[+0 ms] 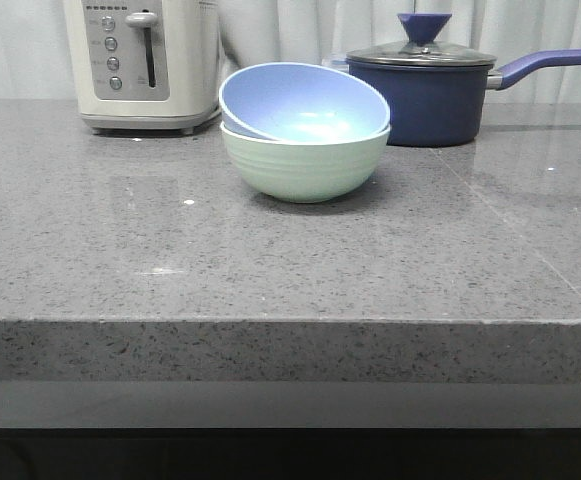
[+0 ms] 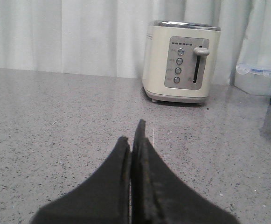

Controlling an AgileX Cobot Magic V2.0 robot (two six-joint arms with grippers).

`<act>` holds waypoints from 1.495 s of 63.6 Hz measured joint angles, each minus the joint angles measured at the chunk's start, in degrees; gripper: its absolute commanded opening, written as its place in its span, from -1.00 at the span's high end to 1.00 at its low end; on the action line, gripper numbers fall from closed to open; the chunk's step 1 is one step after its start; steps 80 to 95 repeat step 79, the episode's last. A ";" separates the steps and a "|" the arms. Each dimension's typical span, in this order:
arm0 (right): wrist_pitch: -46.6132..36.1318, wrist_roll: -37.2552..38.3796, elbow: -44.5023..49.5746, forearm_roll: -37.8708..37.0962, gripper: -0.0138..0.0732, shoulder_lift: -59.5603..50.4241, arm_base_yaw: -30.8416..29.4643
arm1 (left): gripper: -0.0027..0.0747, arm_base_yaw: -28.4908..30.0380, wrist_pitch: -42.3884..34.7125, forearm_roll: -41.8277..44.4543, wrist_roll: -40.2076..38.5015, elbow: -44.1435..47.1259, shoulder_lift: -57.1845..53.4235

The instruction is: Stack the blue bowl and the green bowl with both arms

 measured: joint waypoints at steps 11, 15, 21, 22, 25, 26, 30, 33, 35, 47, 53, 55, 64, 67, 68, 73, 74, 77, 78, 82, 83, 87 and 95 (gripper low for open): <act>-1.20 0.99 0.00 -1.25 0.81 0.00 0.00 | 0.98 0.00 0.00 0.00 0.00 0.00 0.00; -1.29 2.67 0.00 -2.54 0.81 0.00 0.00 | 0.98 0.00 0.00 0.00 0.00 0.00 0.00; -1.29 4.32 0.00 -3.91 0.81 0.00 0.00 | 0.98 0.00 0.00 0.00 0.00 0.00 0.00; -1.29 4.45 0.00 -4.06 0.81 0.00 0.00 | 0.98 0.00 0.00 0.00 0.00 0.00 0.00; -1.29 4.72 0.00 -4.18 0.81 0.00 0.00 | 0.98 0.00 0.00 0.00 0.00 0.00 0.00; -1.29 4.72 0.00 -4.18 0.81 0.00 0.00 | 0.98 0.00 0.00 0.00 0.00 0.00 0.00; -1.29 4.97 0.00 -4.30 0.81 -0.04 0.00 | 0.98 0.00 0.00 0.00 0.00 0.00 0.00; -1.29 4.97 0.00 -4.41 0.81 -0.04 0.00 | 0.98 0.00 0.00 0.00 0.00 0.00 0.00; -1.29 4.97 0.00 -4.39 0.81 -0.04 0.00 | 0.98 0.00 0.00 0.00 0.00 0.00 0.00; -1.29 5.10 0.00 -4.42 0.81 -0.04 0.00 | 0.98 0.00 0.00 0.00 0.00 0.00 0.00; -1.29 5.10 0.00 -4.42 0.81 -0.04 0.00 | 0.98 0.00 0.00 0.00 0.00 0.00 0.00; -1.29 5.10 0.00 -4.42 0.81 -0.04 0.00 | 0.98 0.00 0.00 0.00 0.00 0.00 0.00; -1.29 5.10 0.00 -4.42 0.81 -0.04 0.00 | 0.98 0.00 0.00 0.00 0.00 0.00 0.00; -1.29 5.10 0.00 -4.42 0.81 -0.04 0.00 | 0.98 0.00 0.00 0.00 0.00 0.00 0.00; -1.29 5.10 0.00 -4.42 0.81 -0.04 0.00 | 0.98 0.00 0.00 0.00 0.00 0.00 0.00; -1.29 5.10 0.00 -4.42 0.81 -0.04 0.00 | 0.98 0.00 0.00 0.00 0.00 0.00 0.00; -1.29 5.10 0.00 -4.42 0.81 -0.04 0.00 | 0.98 0.00 0.00 0.00 0.00 0.00 0.00; -1.29 5.10 0.00 -4.42 0.81 -0.04 0.00 | 0.98 0.00 0.00 0.00 0.00 0.00 0.00; -1.29 5.10 0.00 -4.42 0.81 -0.04 0.00 | 0.98 0.00 0.00 0.00 0.00 0.00 0.00; -1.29 5.10 0.00 -4.42 0.81 -0.04 0.00 | 0.98 0.00 0.00 0.00 0.00 0.00 0.00; -1.29 5.10 0.00 -4.42 0.81 -0.04 0.00 | 0.98 0.00 0.00 0.00 0.00 0.00 0.00; -1.29 5.10 0.00 -4.42 0.81 -0.04 0.00 | 0.98 0.00 0.00 0.00 0.00 0.00 0.00; -1.29 5.10 0.00 -4.42 0.81 -0.04 0.00 | 0.98 0.00 0.00 0.00 0.00 0.00 0.00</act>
